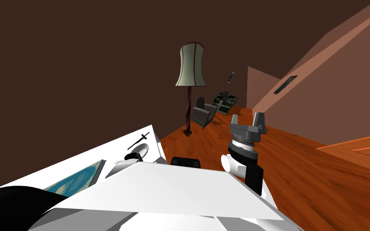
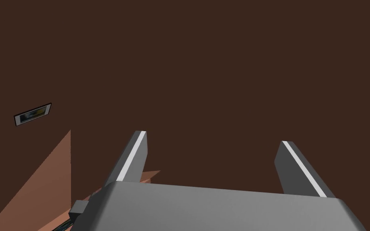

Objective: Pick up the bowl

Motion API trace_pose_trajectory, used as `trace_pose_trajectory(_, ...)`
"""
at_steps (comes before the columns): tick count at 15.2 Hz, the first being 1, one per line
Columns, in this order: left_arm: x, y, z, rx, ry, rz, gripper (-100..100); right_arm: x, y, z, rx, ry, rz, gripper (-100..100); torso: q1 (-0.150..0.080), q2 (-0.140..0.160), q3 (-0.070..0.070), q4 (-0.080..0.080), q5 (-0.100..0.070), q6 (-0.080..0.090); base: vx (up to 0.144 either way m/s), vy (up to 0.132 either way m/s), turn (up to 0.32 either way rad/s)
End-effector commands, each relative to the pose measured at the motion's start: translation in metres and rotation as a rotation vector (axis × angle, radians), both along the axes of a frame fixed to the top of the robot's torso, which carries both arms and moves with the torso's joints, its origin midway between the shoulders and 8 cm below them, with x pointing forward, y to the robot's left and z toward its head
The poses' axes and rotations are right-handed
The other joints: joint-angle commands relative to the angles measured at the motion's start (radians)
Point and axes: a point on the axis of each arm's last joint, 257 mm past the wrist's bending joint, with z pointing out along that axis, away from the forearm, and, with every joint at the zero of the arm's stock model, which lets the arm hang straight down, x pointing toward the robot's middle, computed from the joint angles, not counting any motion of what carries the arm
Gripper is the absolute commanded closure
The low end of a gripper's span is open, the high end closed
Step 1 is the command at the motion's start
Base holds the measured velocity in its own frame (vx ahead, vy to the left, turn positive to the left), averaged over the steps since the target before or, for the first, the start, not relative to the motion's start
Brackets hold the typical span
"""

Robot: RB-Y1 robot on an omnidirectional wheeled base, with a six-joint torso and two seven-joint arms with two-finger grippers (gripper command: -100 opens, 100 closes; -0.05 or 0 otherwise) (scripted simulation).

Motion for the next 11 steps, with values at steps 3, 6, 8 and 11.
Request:
trace_pose_trajectory(3,0.002,0.001,-0.010,0.001,-0.001,-0.006,-100,0.000,0.000,0.000,0.000,0.000,0.000,0,-0.001,0.001,0.001,0.000,0.000,0.000,0.020,0.014,0.029)
trace_pose_trajectory(6,0.004,0.002,-0.020,0.001,-0.002,-0.012,-100,0.000,0.000,0.000,0.000,0.000,0.000,0,-0.001,0.001,0.001,0.000,0.000,0.000,0.021,0.016,0.025)
trace_pose_trajectory(8,0.003,0.002,-0.017,0.001,-0.002,-0.010,100,0.000,0.000,0.000,0.000,0.000,0.000,0,-0.001,0.002,0.001,0.000,0.000,0.000,0.009,0.008,0.004)
trace_pose_trajectory(11,0.003,0.001,-0.017,0.000,-0.001,-0.009,100,0.000,0.000,0.000,0.000,0.000,0.000,0,-0.002,0.003,0.002,0.001,-0.001,0.000,0.000,0.000,0.000)
